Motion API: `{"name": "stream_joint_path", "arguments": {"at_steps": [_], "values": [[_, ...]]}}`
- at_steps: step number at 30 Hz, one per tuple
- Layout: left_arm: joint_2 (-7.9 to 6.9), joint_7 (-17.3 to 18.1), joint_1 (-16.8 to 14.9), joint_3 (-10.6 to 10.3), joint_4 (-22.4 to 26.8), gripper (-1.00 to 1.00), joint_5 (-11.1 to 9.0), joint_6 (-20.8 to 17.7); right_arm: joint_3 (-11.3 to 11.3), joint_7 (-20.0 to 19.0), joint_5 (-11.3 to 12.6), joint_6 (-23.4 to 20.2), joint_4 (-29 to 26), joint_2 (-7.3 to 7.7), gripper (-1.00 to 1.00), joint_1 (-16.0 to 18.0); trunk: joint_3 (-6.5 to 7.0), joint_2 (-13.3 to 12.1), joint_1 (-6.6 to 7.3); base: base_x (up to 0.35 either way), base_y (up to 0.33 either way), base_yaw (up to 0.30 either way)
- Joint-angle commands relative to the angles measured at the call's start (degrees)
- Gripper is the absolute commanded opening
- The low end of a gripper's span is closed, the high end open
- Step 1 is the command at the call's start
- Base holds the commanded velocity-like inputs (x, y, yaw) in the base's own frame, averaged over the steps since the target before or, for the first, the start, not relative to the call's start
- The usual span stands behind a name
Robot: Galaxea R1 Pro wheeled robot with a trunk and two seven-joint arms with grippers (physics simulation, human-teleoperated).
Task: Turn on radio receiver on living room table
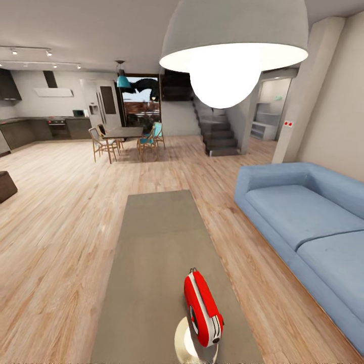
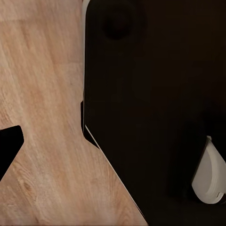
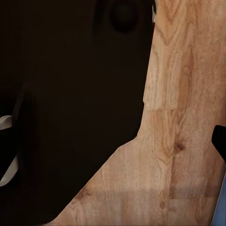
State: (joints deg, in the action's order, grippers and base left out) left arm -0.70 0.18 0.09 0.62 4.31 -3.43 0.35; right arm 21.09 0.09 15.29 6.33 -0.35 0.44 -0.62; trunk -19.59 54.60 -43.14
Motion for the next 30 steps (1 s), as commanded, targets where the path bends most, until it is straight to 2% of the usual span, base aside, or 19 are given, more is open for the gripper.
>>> {"name": "stream_joint_path", "arguments": {"at_steps": [1,30], "values": [[0.0,0.0,0.0,0.0,0.0,1.0,0.0,0.0,0.0,0.0,0.0,0.0,0.0,0.0,1.0,0.0,-0.1,0.0,0.0,0.0,0.0,0.0],[0.0,0.0,0.0,0.0,0.0,1.0,0.0,0.0,0.0,0.0,-0.06,0.0,0.0,-0.01,1.0,0.0,-2.76,0.0,0.0,0.0,0.0,0.0]]}}
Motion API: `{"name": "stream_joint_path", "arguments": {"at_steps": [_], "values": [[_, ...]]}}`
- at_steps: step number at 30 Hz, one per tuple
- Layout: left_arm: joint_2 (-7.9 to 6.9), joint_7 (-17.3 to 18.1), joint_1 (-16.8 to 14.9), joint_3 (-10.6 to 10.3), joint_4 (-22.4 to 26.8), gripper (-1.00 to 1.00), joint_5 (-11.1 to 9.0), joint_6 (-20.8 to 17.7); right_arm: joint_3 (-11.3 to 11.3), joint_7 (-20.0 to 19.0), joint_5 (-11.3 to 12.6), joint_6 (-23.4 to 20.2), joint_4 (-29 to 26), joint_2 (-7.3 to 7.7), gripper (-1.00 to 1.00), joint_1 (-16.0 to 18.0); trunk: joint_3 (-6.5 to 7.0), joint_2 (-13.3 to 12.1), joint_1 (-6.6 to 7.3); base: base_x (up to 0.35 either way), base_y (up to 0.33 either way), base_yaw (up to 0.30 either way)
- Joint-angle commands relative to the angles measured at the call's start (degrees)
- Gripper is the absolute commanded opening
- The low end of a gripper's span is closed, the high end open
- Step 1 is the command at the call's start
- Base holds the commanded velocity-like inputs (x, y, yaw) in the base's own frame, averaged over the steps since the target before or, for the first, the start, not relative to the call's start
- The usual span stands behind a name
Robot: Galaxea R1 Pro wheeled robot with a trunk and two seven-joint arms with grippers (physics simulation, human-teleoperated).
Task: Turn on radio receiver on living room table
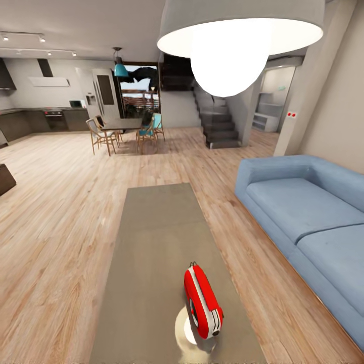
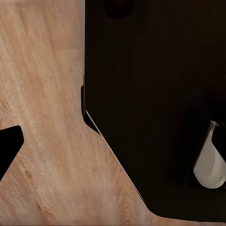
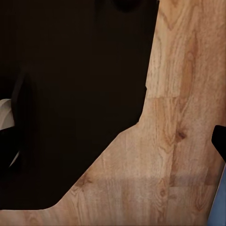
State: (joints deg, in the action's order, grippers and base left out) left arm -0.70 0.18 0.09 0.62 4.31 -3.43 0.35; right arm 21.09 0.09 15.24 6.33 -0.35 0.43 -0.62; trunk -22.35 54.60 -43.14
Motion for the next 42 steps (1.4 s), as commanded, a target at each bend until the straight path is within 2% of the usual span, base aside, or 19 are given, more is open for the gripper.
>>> {"name": "stream_joint_path", "arguments": {"at_steps": [1,42], "values": [[0.0,0.0,0.0,0.0,0.0,1.0,0.0,0.0,0.0,0.0,-0.01,0.0,0.0,-0.01,1.0,0.0,-0.1,0.0,0.0,0.0,0.0,0.0],[0.0,0.0,0.0,0.0,0.0,1.0,0.0,0.0,0.0,0.0,-0.02,0.0,0.0,0.0,1.0,0.0,-3.87,0.0,0.0,0.0,0.0,0.0]]}}
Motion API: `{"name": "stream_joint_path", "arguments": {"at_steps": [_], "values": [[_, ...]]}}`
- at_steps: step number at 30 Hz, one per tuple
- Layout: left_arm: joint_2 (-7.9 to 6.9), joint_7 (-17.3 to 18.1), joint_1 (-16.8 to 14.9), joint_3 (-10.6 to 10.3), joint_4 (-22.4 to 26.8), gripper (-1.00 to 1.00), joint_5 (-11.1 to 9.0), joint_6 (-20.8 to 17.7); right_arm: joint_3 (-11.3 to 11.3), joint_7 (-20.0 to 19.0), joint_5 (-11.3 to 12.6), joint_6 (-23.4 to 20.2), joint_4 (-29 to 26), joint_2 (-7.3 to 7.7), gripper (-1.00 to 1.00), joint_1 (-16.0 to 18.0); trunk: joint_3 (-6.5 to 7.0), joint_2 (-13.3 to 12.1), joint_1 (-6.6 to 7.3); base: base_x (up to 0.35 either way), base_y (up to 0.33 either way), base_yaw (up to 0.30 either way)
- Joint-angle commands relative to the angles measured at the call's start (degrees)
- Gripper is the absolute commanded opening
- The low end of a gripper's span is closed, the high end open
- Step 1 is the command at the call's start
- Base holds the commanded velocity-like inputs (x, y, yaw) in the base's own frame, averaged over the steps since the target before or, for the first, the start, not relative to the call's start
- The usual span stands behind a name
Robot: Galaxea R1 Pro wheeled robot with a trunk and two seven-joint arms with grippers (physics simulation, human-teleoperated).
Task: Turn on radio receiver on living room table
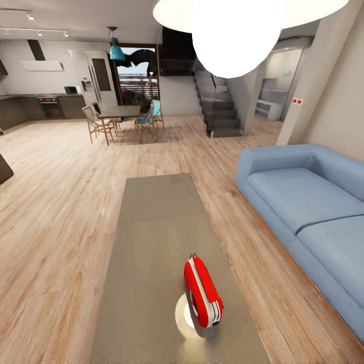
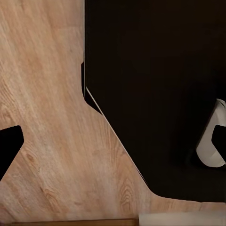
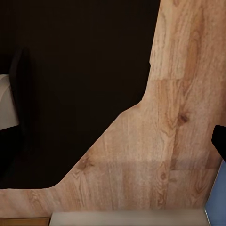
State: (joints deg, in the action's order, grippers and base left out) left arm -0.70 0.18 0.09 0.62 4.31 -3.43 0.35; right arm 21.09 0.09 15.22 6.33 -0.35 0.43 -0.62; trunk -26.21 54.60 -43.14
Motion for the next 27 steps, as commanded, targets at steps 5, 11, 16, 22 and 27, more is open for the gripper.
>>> {"name": "stream_joint_path", "arguments": {"at_steps": [5,11,16,22,27], "values": [[0.0,0.0,0.0,0.0,0.0,1.0,-0.02,0.0,0.0,0.0,0.0,0.0,0.0,0.01,1.0,0.0,-0.46,0.0,0.0,0.0,0.0,0.0],[0.0,0.0,0.0,0.0,0.0,1.0,-0.01,0.0,0.0,0.0,-0.01,0.0,0.0,0.01,1.0,0.0,-1.02,0.0,0.0,0.0,0.0,0.0],[0.0,0.0,0.0,0.0,0.0,1.0,-0.02,0.0,0.0,0.0,0.01,0.0,0.0,0.01,1.0,0.0,-1.48,0.0,0.0,0.0,0.0,0.0],[0.0,0.0,0.0,0.0,0.0,1.0,-0.02,0.0,0.0,0.0,-0.01,0.0,0.0,0.01,1.0,0.0,-2.03,0.0,0.0,0.0,0.0,0.0],[0.0,0.0,0.0,0.0,0.0,1.0,-0.02,0.0,0.0,0.0,-0.01,0.0,0.0,0.01,1.0,0.0,-2.49,0.0,0.0,0.0,0.0,0.0]]}}
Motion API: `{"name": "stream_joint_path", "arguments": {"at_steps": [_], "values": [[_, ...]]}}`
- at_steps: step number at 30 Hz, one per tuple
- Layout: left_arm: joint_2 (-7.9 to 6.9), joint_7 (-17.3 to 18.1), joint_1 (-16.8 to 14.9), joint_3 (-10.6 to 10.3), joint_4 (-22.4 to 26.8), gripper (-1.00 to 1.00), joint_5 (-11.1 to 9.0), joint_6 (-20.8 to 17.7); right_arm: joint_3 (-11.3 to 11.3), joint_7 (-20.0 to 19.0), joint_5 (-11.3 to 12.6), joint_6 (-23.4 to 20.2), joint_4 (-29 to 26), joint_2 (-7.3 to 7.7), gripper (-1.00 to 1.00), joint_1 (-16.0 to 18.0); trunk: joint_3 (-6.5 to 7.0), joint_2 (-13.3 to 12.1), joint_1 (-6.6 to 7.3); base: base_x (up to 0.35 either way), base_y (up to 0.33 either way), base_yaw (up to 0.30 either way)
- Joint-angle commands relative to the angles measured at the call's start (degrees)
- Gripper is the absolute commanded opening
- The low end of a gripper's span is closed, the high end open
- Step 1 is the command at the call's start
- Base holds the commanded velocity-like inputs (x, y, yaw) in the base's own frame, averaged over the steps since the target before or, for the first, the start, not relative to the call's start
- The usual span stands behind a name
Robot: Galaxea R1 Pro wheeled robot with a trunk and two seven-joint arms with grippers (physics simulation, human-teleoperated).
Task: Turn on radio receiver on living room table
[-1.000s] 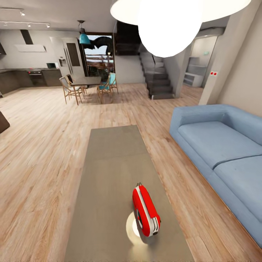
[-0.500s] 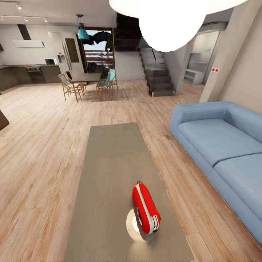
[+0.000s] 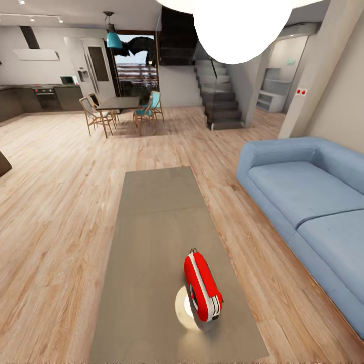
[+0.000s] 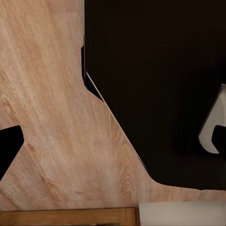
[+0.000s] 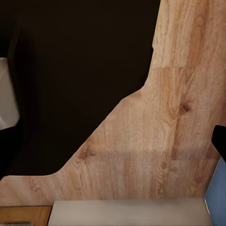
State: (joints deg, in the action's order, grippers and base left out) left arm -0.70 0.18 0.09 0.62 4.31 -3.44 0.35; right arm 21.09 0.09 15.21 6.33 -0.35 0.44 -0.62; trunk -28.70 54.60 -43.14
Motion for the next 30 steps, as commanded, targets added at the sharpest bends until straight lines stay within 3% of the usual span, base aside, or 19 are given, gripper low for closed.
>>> {"name": "stream_joint_path", "arguments": {"at_steps": [1,30], "values": [[0.0,0.0,0.0,0.0,0.0,1.0,0.01,0.0,0.0,0.0,0.0,0.0,0.0,0.0,1.0,0.0,-0.1,0.0,0.0,0.0,0.0,0.0],[0.0,0.0,0.0,0.0,0.0,1.0,0.0,0.0,-0.05,-0.21,0.08,0.01,0.0,0.03,1.0,0.0,-2.34,0.0,0.0,0.0,0.0,0.0]]}}
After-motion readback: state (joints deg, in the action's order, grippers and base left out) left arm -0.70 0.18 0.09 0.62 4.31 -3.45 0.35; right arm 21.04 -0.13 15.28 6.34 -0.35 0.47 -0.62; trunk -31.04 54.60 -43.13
